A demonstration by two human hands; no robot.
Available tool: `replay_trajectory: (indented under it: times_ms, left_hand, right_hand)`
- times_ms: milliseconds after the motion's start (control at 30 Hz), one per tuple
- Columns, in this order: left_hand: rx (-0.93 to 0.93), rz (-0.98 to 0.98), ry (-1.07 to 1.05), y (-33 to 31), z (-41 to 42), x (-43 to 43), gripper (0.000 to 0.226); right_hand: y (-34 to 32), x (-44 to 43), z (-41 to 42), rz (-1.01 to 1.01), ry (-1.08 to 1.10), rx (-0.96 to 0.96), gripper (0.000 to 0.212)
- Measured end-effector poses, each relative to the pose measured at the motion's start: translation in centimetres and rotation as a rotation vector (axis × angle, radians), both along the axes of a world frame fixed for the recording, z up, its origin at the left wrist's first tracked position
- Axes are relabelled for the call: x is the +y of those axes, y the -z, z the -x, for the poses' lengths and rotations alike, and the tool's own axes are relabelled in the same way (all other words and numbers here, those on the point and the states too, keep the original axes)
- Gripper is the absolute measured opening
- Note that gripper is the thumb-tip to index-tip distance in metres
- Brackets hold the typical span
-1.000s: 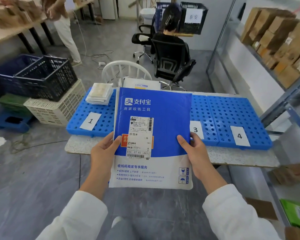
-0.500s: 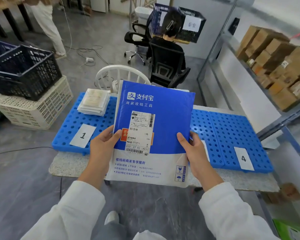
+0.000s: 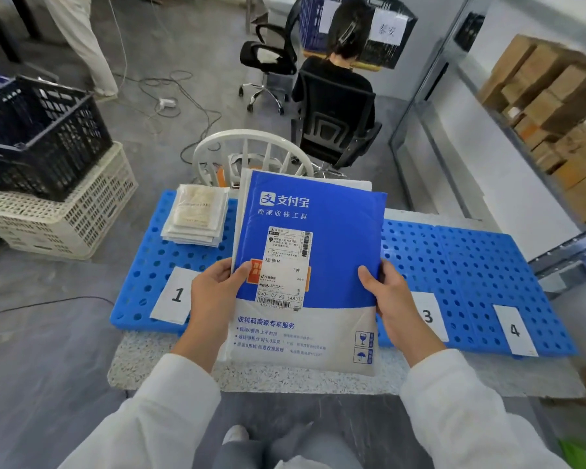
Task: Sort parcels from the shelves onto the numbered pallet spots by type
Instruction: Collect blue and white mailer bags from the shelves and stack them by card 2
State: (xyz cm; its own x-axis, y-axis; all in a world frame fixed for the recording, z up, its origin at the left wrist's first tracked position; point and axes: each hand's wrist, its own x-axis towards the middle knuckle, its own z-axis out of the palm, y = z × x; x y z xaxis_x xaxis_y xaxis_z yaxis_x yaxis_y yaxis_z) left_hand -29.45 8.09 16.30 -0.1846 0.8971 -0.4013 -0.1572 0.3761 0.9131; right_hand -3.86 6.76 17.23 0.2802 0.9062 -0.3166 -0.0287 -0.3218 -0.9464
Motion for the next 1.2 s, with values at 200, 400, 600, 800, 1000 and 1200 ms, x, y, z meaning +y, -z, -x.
replay_trajectory:
  times_ms: [200, 400, 600, 800, 1000, 1200]
  left_hand:
    - [0.018, 0.01, -0.001, 0.1, -1.2, 4.4, 0.011]
    - [0.074, 0.017, -0.02, 0.2, -2.8, 9.7, 0.008]
    - [0.135, 0.054, -0.023, 1.2, -4.6, 15.8, 0.016]
    - [0.25, 0.081, -0.011, 3.2, -5.4, 20.5, 0.018]
    - [0.282, 0.129, 0.01, 5.8, -5.8, 23.5, 0.019]
    - [0.321, 0.175, 0.052, 7.8, -6.0, 25.3, 0.02]
  right_hand:
    - [0.4, 4.3, -1.0, -0.003, -0.015, -0.012, 0.033]
    - [1.2, 10.2, -2.4, 0.003, -0.026, -0.034, 0.029]
    - [2.8, 16.8, -4.3, 0.024, -0.05, -0.025, 0.033]
    - [5.6, 21.7, -4.8, 0.077, -0.059, -0.03, 0.025]
    - [8.0, 24.9, -5.2, 0.148, -0.082, -0.096, 0.031]
    - [9.8, 26.6, -5.7, 0.224, -0.124, -0.132, 0.039]
